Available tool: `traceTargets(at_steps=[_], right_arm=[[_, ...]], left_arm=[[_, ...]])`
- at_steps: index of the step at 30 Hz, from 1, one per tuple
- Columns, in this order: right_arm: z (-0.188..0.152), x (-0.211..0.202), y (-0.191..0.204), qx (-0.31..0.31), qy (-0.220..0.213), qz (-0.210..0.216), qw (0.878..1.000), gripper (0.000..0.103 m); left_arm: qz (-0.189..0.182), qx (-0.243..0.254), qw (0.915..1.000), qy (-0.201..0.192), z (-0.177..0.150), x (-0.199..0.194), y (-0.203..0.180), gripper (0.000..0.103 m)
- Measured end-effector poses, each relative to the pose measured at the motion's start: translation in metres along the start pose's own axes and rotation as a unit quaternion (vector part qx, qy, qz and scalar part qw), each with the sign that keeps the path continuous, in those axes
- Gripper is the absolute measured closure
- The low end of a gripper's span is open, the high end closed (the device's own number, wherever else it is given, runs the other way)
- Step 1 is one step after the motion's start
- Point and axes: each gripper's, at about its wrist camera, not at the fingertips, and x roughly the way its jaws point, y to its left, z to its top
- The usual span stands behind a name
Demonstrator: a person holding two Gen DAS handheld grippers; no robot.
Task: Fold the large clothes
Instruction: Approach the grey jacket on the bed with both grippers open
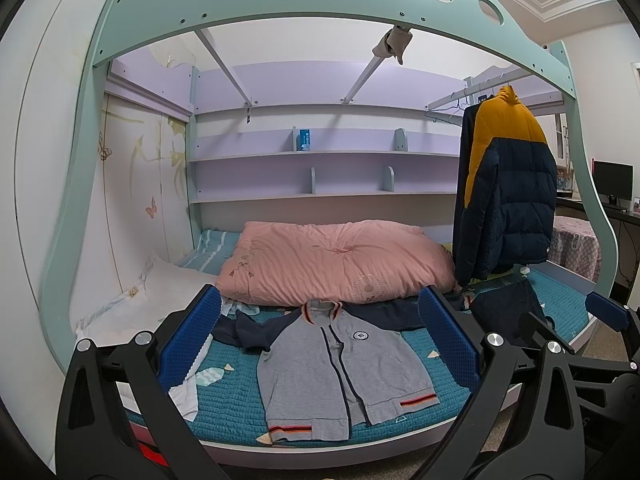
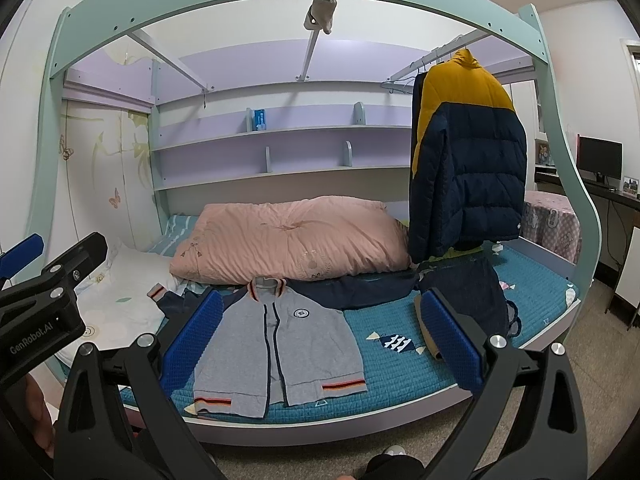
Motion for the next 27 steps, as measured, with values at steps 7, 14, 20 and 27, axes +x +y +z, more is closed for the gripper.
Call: traceTargets(at_steps=[7,14,20,27], right_arm=[[-0.004,0.005,-0.003,0.004,0.006,0.005,1.000,0.007],[-0.010,0.023,-0.006,0.012,0.016,0.011,1.000,0.007],[-0.018,0.058,-0.009,0.020,0.037,0.016,0.999,0.007],[-0.016,0.105,-0.016,0.034,0.047,0.012,0.998,0.007]], left_arm=[[0.002,0.002,1.0000,0.003,-0.004,0.003,-0.015,0.004],[0.009,0.010,0.9997,0.019,-0.010,0.025,-0.009,0.004],[0.012,0.007,0.9995,0.029,-0.015,0.065,-0.010,0.004],[0.007,0.003,0.9988,0.049,-0.019,0.122,-0.012,0.004]])
